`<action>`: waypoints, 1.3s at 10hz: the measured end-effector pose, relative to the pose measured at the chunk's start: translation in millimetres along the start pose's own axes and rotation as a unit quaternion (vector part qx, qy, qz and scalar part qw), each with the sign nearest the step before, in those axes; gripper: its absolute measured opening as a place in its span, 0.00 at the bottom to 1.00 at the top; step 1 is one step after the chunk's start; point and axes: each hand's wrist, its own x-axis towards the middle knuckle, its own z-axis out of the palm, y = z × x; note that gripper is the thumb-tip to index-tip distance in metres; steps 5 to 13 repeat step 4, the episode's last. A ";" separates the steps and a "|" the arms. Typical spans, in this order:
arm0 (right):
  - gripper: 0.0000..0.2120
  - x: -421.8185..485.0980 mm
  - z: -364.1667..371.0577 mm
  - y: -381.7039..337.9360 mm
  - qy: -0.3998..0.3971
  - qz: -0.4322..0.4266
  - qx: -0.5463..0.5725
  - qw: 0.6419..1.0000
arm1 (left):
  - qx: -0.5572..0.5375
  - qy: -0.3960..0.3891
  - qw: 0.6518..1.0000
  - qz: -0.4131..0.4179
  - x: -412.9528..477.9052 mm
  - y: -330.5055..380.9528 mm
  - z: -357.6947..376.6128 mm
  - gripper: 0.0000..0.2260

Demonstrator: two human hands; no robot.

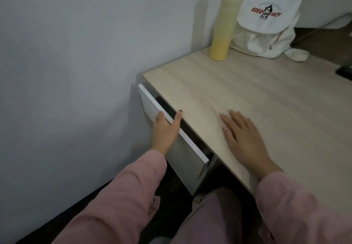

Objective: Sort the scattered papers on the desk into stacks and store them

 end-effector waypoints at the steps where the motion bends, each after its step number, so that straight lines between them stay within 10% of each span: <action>1: 0.25 -3.4 -3.1 9.3 0.001 0.011 -0.003 1.000 | -0.045 -0.017 0.999 0.007 13.7 4.0 21.7 0.40; 3: 0.25 -7.0 -7.5 20.1 0.013 0.014 0.046 0.999 | -0.157 0.001 0.988 0.007 21.7 4.7 39.7 0.27; 4: 0.15 -14.0 -25.2 29.2 -0.002 0.066 0.252 0.965 | -0.217 -0.009 0.976 0.013 14.1 2.9 39.7 0.21; 13: 0.15 -14.0 -25.2 29.2 -0.002 0.066 0.252 0.965 | -0.217 -0.009 0.976 0.013 14.1 2.9 39.7 0.21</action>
